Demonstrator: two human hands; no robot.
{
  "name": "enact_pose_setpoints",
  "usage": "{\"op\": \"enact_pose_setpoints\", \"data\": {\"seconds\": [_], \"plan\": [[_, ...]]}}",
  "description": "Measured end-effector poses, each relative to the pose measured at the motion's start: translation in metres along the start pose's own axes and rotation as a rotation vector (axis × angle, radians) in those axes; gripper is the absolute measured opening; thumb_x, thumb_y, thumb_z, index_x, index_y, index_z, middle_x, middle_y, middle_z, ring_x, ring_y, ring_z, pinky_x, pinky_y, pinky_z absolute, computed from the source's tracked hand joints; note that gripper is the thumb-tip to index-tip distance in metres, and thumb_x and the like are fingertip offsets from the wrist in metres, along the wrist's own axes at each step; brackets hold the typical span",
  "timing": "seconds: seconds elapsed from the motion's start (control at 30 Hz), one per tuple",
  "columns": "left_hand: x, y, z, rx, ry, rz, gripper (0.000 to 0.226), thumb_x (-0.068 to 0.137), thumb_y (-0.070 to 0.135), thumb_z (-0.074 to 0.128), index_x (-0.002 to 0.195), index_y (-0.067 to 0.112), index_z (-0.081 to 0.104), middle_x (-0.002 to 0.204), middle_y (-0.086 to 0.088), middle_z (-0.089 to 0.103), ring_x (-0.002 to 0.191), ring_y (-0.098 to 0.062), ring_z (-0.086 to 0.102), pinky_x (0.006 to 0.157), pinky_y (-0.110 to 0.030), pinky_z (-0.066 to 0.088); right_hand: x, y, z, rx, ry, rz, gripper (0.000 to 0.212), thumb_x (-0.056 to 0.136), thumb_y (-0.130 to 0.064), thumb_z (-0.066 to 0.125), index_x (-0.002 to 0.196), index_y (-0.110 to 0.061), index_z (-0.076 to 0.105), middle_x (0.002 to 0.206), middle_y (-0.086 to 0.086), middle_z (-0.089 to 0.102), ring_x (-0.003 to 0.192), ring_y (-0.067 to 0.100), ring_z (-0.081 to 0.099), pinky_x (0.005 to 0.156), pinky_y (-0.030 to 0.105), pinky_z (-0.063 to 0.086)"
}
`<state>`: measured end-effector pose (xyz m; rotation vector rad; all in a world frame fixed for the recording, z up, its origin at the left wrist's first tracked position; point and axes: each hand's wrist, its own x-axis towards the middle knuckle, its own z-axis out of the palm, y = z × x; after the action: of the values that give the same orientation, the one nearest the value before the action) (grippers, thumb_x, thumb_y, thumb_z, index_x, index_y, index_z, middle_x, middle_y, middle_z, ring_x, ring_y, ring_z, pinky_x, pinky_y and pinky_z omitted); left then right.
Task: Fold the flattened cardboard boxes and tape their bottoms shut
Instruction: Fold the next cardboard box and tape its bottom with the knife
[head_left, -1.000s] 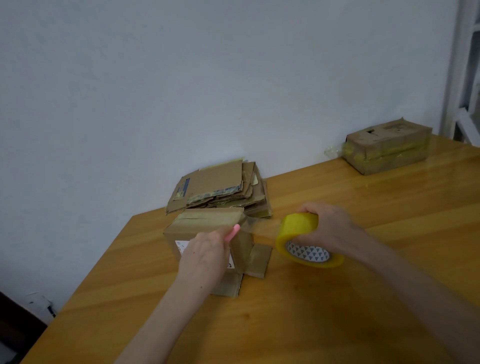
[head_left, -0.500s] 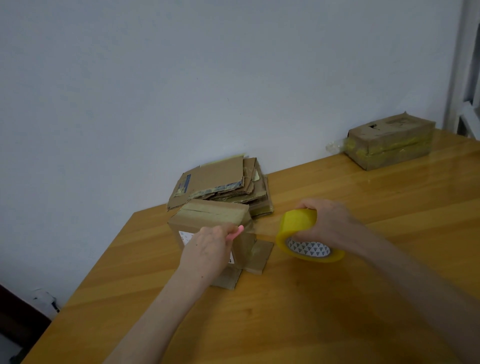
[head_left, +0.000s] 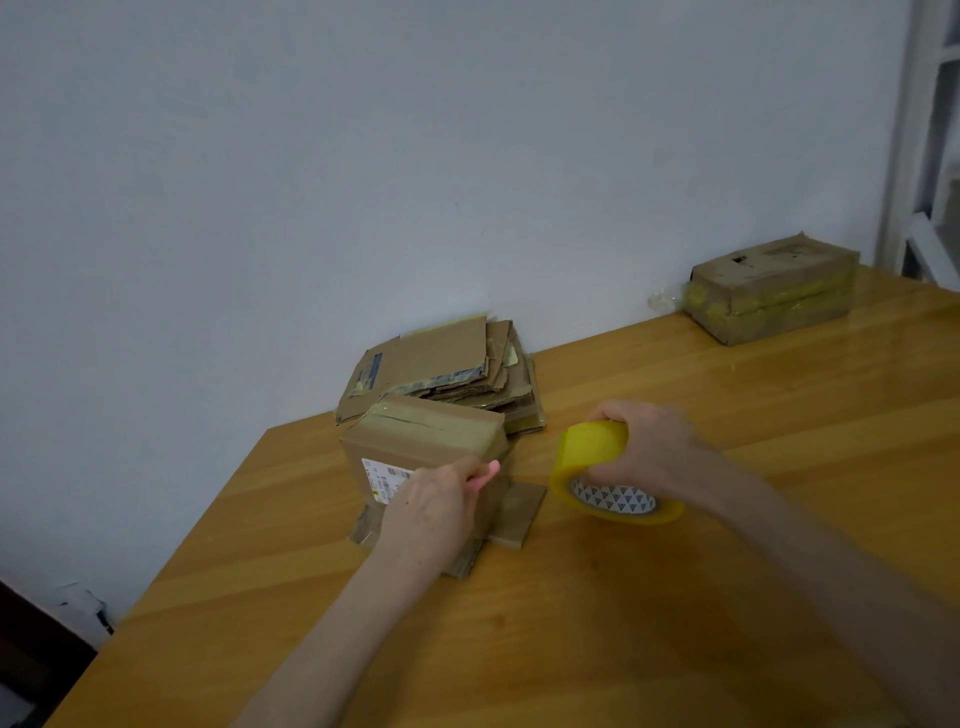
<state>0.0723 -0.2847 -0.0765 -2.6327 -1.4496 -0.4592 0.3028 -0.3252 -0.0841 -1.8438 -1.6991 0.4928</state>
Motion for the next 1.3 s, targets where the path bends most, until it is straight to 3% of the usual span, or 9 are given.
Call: {"op": "enact_pose_setpoints", "data": {"seconds": [0.2, 0.33, 0.47, 0.6, 0.77, 0.97, 1.13, 1.23, 1.3], "plan": [[-0.014, -0.011, 0.007, -0.228, -0.009, -0.137, 0.028, 0.095, 0.023, 0.053, 0.122, 0.030, 0.056, 0.079, 0.006, 0.070, 0.045, -0.003, 0.056, 0.045, -0.019, 0.051, -0.001, 0.002, -0.002, 0.035, 0.000, 0.003, 0.053, 0.063, -0.048, 0.077, 0.108, -0.037, 0.050, 0.108, -0.005, 0.054, 0.099, 0.017, 0.051, 0.079, 0.037, 0.052], [-0.015, -0.014, -0.002, -0.073, 0.090, -0.051, 0.025, 0.096, 0.026, 0.051, 0.119, 0.027, 0.061, 0.068, 0.006, 0.066, 0.042, -0.005, 0.052, 0.040, -0.023, 0.046, -0.001, 0.003, -0.002, 0.042, 0.003, 0.005, 0.053, 0.063, -0.048, 0.078, 0.106, -0.038, 0.050, 0.106, -0.006, 0.054, 0.097, 0.017, 0.052, 0.075, 0.034, 0.053], [-0.009, -0.006, -0.011, 0.155, 0.059, -0.006, 0.030, 0.100, 0.040, 0.036, 0.115, 0.030, 0.060, 0.050, 0.011, 0.044, 0.039, -0.003, 0.037, 0.039, -0.015, 0.029, -0.001, 0.005, -0.003, 0.054, 0.011, 0.002, 0.057, 0.063, -0.048, 0.078, 0.112, -0.035, 0.053, 0.106, -0.006, 0.055, 0.095, 0.016, 0.053, 0.066, 0.025, 0.047], [0.006, 0.007, -0.011, 0.262, -0.019, -0.022, 0.028, 0.101, 0.041, 0.033, 0.107, 0.025, 0.055, 0.066, 0.004, 0.056, 0.058, -0.013, 0.057, 0.056, -0.026, 0.053, 0.000, 0.003, -0.002, 0.041, 0.017, 0.008, 0.058, 0.063, -0.048, 0.079, 0.113, -0.035, 0.053, 0.107, -0.005, 0.056, 0.096, 0.016, 0.053, 0.066, 0.026, 0.049], [0.006, -0.002, 0.009, 0.233, -0.275, -0.065, 0.035, 0.099, 0.043, 0.038, 0.110, 0.019, 0.062, 0.094, -0.003, 0.064, 0.087, -0.018, 0.064, 0.077, -0.033, 0.055, -0.002, 0.006, -0.003, 0.060, 0.020, 0.013, 0.060, 0.061, -0.050, 0.079, 0.112, -0.034, 0.052, 0.108, -0.006, 0.055, 0.096, 0.016, 0.053, 0.070, 0.030, 0.051], [-0.025, -0.009, 0.018, 0.029, 0.009, -0.002, 0.026, 0.099, 0.041, 0.038, 0.120, 0.034, 0.053, 0.073, 0.008, 0.061, 0.058, -0.009, 0.058, 0.055, -0.023, 0.051, -0.003, 0.013, -0.005, 0.150, 0.062, 0.033, 0.053, 0.062, -0.046, 0.080, 0.106, -0.034, 0.052, 0.107, -0.006, 0.055, 0.096, 0.016, 0.054, 0.069, 0.030, 0.052], [-0.021, 0.004, 0.033, 0.010, -0.104, 0.013, 0.068, 0.098, 0.011, 0.040, 0.147, 0.044, 0.006, 0.112, 0.001, 0.046, 0.084, -0.012, 0.053, 0.071, -0.022, 0.047, -0.009, 0.017, -0.001, 0.426, 0.159, 0.052, 0.046, 0.067, -0.029, 0.082, 0.101, -0.026, 0.052, 0.102, -0.006, 0.055, 0.090, 0.013, 0.056, 0.066, 0.031, 0.054], [-0.011, 0.019, 0.040, 0.027, -0.215, 0.009, 0.061, 0.098, 0.015, 0.042, 0.148, 0.034, 0.013, 0.130, -0.003, 0.039, 0.105, -0.020, 0.053, 0.085, -0.028, 0.050, -0.013, 0.017, -0.001, 0.542, 0.215, -0.002, 0.042, 0.069, -0.021, 0.082, 0.098, -0.023, 0.052, 0.099, -0.003, 0.056, 0.089, 0.014, 0.058, 0.064, 0.030, 0.054], [0.003, 0.028, 0.032, -0.005, -0.131, 0.049, 0.048, 0.099, 0.026, 0.042, 0.145, 0.027, 0.028, 0.136, 0.000, 0.040, 0.113, -0.016, 0.052, 0.092, -0.025, 0.047, -0.016, 0.018, -0.003, 0.587, 0.260, -0.026, 0.041, 0.069, -0.017, 0.082, 0.097, -0.022, 0.052, 0.098, -0.002, 0.056, 0.088, 0.014, 0.058, 0.060, 0.024, 0.049]]}}
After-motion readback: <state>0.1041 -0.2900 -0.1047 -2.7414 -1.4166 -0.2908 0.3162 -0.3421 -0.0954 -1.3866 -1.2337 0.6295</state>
